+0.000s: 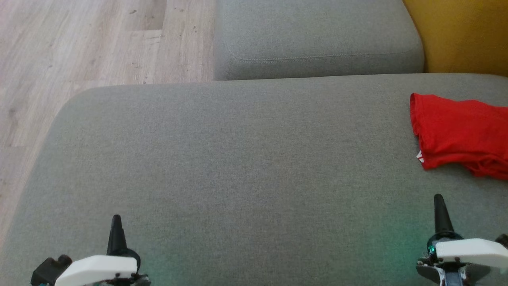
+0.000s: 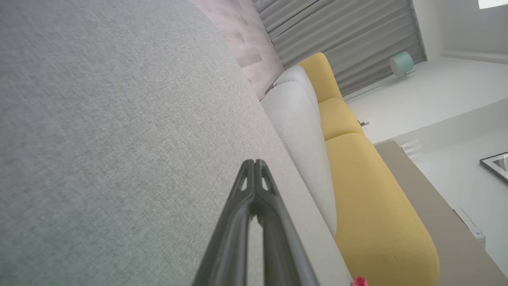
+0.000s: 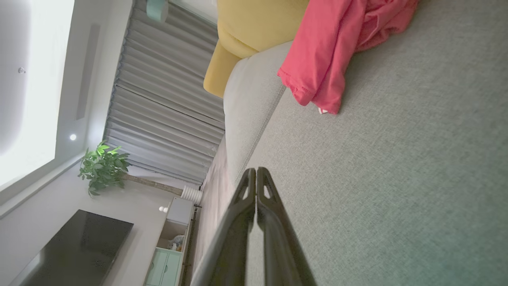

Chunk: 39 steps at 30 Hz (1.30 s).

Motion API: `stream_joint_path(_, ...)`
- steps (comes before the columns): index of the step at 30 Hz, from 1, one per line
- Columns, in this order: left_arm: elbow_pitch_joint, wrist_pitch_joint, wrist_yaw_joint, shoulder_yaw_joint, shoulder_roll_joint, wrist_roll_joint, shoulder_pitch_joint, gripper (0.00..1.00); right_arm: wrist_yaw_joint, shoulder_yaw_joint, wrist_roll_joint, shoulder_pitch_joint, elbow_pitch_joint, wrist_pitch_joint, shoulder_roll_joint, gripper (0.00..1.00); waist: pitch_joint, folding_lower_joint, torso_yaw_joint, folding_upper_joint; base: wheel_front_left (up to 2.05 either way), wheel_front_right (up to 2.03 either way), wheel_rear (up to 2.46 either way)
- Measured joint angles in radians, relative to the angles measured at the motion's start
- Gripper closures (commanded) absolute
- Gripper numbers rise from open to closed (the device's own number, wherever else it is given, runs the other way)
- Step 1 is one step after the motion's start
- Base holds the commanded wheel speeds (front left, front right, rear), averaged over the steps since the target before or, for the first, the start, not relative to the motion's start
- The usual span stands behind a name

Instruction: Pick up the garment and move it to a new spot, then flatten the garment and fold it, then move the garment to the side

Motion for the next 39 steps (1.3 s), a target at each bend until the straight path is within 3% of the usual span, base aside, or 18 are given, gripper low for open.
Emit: stream_joint_path(39,-0.021,0.109,-0.050,0.101,-0.005,-0.434,-0.064,1.00,0.000,-0.051,0.443,-0.096,0.007,0.105,0.000,1.00,0.052,-0.0001,-0.028,0.0000,0.00,0.00,0.00)
